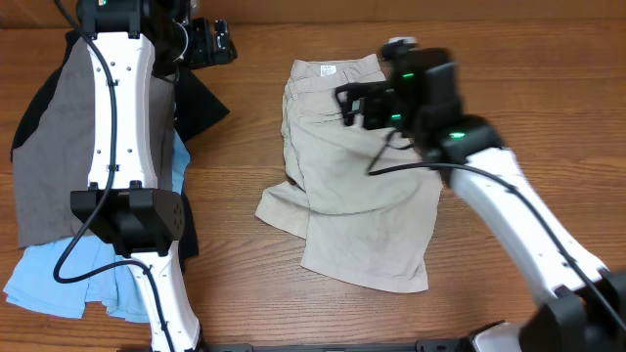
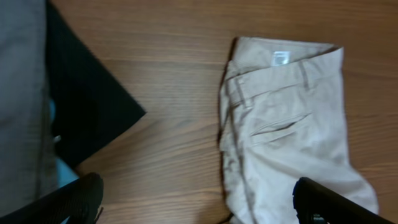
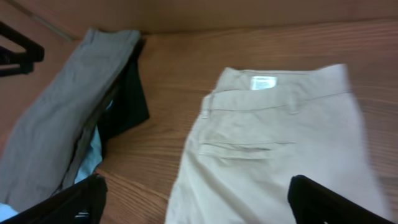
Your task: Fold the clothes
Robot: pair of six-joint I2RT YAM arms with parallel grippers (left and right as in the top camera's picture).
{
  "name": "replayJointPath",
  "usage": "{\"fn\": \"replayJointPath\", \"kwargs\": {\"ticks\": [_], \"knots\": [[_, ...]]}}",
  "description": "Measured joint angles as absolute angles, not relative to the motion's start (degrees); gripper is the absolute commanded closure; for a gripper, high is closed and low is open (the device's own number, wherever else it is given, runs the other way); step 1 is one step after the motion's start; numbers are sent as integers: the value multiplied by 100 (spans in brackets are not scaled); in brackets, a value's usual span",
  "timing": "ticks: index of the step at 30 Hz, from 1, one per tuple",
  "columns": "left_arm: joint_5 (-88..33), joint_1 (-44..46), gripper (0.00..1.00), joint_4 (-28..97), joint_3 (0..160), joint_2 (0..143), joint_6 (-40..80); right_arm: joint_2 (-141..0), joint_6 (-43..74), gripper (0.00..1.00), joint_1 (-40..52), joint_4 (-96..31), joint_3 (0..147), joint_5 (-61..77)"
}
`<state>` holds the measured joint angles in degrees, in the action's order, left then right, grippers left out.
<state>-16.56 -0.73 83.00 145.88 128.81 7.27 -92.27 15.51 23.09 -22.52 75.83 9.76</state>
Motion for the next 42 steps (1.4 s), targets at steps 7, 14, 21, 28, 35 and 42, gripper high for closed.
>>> {"fn": "replayJointPath", "kwargs": {"ticks": [7,14,21,28,35,42], "knots": [[-1271,-36,0,8409,14588,12881,657,-10753,1612,8,3159,-1900,7609,320],[-1166,-36,0,8423,14588,12881,596,-11419,1511,17,3485,-1914,7605,-10],[-1122,-36,0,8506,14588,12881,596,-11507,1498,39,3649,-2102,7607,-209],[-1107,-36,0,8534,14588,12881,593,-11570,1518,81,3680,-2224,7614,-390],[-1105,-36,0,8541,14588,12881,593,-11579,1520,96,3634,-3404,8377,-617],[-1103,-36,0,8597,14588,12881,578,-11323,1500,96,3006,-5166,10012,-639]]}}
